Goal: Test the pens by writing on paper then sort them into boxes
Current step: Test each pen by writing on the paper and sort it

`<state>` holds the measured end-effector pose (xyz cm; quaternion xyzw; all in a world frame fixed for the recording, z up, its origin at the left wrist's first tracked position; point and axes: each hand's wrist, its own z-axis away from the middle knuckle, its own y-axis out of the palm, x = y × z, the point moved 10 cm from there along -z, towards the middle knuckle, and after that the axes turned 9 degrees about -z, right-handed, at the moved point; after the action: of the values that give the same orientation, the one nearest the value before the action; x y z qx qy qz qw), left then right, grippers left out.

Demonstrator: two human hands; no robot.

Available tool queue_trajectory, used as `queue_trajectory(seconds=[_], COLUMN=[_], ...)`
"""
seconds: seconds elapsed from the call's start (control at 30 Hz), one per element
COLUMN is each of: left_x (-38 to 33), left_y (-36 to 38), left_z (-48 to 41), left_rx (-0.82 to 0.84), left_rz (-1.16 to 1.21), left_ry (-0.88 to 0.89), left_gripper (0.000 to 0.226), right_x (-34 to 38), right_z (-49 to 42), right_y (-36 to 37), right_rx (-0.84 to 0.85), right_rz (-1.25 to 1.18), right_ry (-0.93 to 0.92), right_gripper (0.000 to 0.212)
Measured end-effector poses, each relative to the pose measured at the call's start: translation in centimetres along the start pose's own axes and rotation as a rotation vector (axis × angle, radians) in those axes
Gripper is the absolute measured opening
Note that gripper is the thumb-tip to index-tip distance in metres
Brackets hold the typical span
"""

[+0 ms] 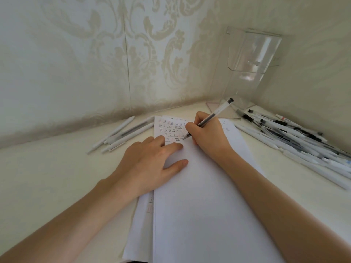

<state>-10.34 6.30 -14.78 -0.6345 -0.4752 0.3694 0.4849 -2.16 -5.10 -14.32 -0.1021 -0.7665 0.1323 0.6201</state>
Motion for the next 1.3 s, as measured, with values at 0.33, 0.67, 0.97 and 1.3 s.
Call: queue_trajectory(seconds=[0.33, 0.67, 0.97, 1.3], left_x=[0.0, 0.8, 3.8, 2.7], left_y=[-0.1, 0.1, 0.1, -1.9], left_z=[0.0, 0.1, -0.1, 0.4], left_rx=[-0.013, -0.033, -0.151, -0.206], left_rz=[0.004, 0.216, 0.728, 0.835], left_ry=[0.007, -0.053, -0.157, -0.076], left_gripper=[0.050, 0.042, 0.008, 0.012], right_x=[0.2, 0.5, 1.9, 3.3], right_z=[0.1, 0.3, 1.2, 2.9], right_y=[0.2, -0.3, 0.6, 2.3], right_rx=[0.026, -0.014, 0.142, 0.241], right_rz=[-0.006, -0.008, -0.560, -0.525], right_ry=[-0.013, -0.024, 0.026, -0.020], right_gripper=[0.023, 0.027, 0.033, 0.032])
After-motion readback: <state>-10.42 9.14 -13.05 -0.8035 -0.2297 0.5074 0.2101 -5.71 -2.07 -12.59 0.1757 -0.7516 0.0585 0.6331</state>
